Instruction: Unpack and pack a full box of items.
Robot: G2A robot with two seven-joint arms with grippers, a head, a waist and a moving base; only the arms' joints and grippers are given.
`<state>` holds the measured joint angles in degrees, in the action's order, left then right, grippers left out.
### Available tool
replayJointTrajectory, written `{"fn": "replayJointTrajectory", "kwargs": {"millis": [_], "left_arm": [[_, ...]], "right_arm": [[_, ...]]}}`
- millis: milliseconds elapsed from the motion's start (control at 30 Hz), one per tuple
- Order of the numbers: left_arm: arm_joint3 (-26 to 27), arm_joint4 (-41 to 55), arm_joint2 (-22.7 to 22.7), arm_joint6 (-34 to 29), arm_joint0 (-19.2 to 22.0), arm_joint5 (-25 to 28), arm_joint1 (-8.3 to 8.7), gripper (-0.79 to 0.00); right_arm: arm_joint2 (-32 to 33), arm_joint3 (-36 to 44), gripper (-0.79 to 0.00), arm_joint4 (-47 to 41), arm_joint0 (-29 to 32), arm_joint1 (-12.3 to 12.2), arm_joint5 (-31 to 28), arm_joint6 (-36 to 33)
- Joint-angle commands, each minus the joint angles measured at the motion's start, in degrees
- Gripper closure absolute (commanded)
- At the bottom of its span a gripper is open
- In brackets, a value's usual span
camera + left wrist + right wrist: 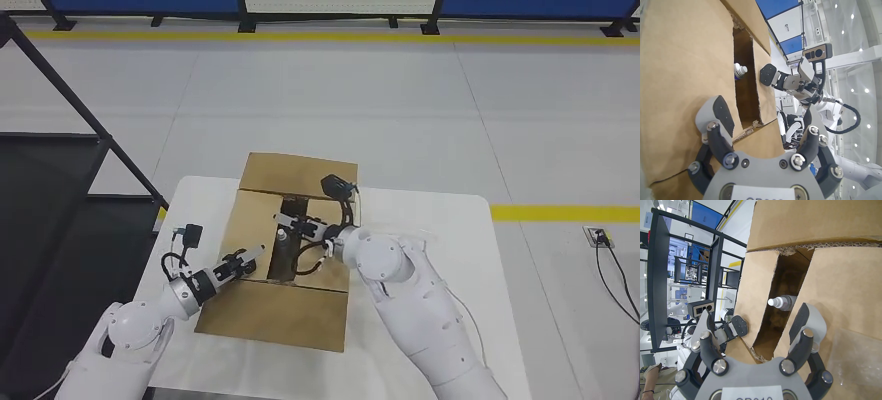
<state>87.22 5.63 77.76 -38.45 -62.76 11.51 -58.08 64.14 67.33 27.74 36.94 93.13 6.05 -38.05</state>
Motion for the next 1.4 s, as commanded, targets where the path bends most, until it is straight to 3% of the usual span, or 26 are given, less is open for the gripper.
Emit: {"fn": "replayJointTrajectory", "kwargs": {"millis": [0, 233, 533, 767, 1000, 1167, 1367], "left_arm": [[0.3, 0.9, 0.9, -0.2, -0.2, 0.4, 0.09, -0.785], [3.3, 3.9, 4.9, -1.5, -2.2, 1.4, 0.59, -0.785], [10.0, 9.0, 10.5, -1.7, -6.9, 3.3, 1.09, -0.785], [10.8, 12.8, 20.3, -4.0, -12.7, 6.8, 2.00, -0.785], [4.9, 8.9, 31.6, -10.1, -20.3, 13.0, 3.24, -0.785], [1.5, 10.5, 32.2, -11.7, -21.3, 13.3, 3.40, -0.785], [3.3, 10.4, 30.8, -10.4, -21.5, 14.4, 3.29, -0.785]], "right_arm": [[0.9, 2.9, -0.785, -0.4, 1.3, -0.3, -1.5, 0.8], [6.1, 17.9, -0.785, 0.1, 10.1, -2.1, -3.9, 2.4], [12.3, 26.5, -0.785, 0.5, 16.8, -3.7, -5.4, 3.8], [16.0, 28.5, -0.785, 6.1, 21.0, -4.8, -1.9, 8.9], [16.1, 29.0, -0.785, 8.1, 21.7, -4.9, -0.4, 10.7], [16.6, 29.0, -0.785, 6.2, 22.6, -5.0, -0.8, 10.6], [21.8, 32.8, -0.785, -1.1, 26.3, -5.5, 2.8, 10.8]]}}
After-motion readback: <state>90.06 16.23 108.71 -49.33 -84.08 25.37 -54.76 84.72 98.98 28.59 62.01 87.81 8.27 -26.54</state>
